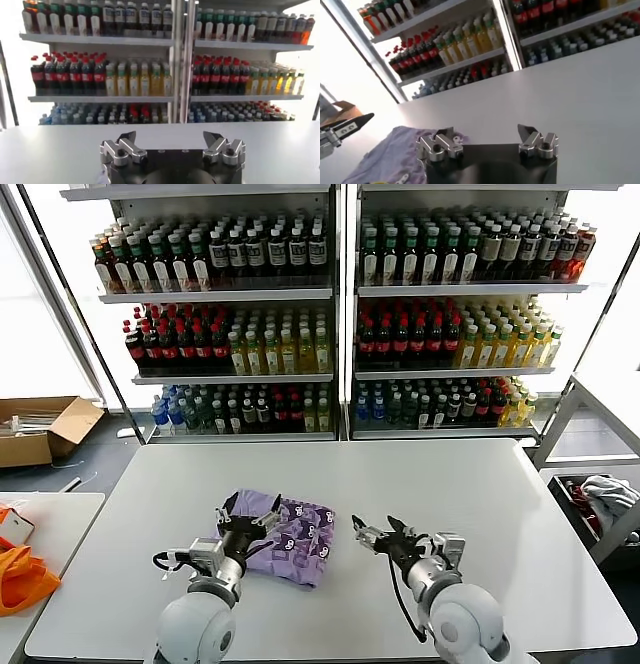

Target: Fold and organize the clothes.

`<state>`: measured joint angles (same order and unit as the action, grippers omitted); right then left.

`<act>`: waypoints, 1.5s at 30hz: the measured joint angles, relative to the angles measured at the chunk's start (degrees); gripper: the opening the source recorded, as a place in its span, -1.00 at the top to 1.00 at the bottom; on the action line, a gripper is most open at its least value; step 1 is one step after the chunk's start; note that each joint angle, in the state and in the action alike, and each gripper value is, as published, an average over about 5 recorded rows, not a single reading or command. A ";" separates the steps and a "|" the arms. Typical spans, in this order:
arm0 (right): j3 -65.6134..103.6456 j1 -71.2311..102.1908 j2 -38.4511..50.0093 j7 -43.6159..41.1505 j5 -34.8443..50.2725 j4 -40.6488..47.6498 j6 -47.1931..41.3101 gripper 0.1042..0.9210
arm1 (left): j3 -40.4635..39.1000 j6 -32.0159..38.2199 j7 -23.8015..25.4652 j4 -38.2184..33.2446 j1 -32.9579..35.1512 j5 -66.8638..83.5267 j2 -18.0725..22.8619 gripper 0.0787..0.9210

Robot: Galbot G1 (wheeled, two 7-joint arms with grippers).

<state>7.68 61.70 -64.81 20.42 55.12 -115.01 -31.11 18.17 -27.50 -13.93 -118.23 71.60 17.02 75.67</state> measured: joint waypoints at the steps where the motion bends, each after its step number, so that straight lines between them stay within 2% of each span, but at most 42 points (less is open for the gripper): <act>1: -1.41 -1.60 0.09 0.16 1.43 0.92 -0.18 -0.76 | 0.84 -0.06 -0.06 -0.44 0.68 -0.04 -0.13 -0.77; 12: -9.54 -10.81 -1.42 3.36 10.31 8.87 -1.25 -0.76 | 8.79 -0.27 -0.47 -3.90 7.10 -0.11 -0.99 -0.77; 27: -11.85 -12.10 -3.74 5.98 12.28 12.79 -1.84 -0.63 | 12.88 0.01 -0.92 -5.56 10.72 -0.65 -0.51 -0.77; 33: -12.34 -11.87 -4.39 6.39 11.61 13.20 -1.83 -0.33 | 13.42 -0.11 -1.09 -5.74 10.80 -0.54 -0.46 -0.77; 45: -11.20 -10.28 -5.10 6.92 8.84 13.22 -1.63 0.52 | 13.11 0.25 -0.99 -5.95 11.52 -0.74 0.25 -0.77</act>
<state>-3.51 51.42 -69.92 27.34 63.96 -101.79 -32.73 31.28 -27.25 -14.92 -124.19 83.12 16.28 75.92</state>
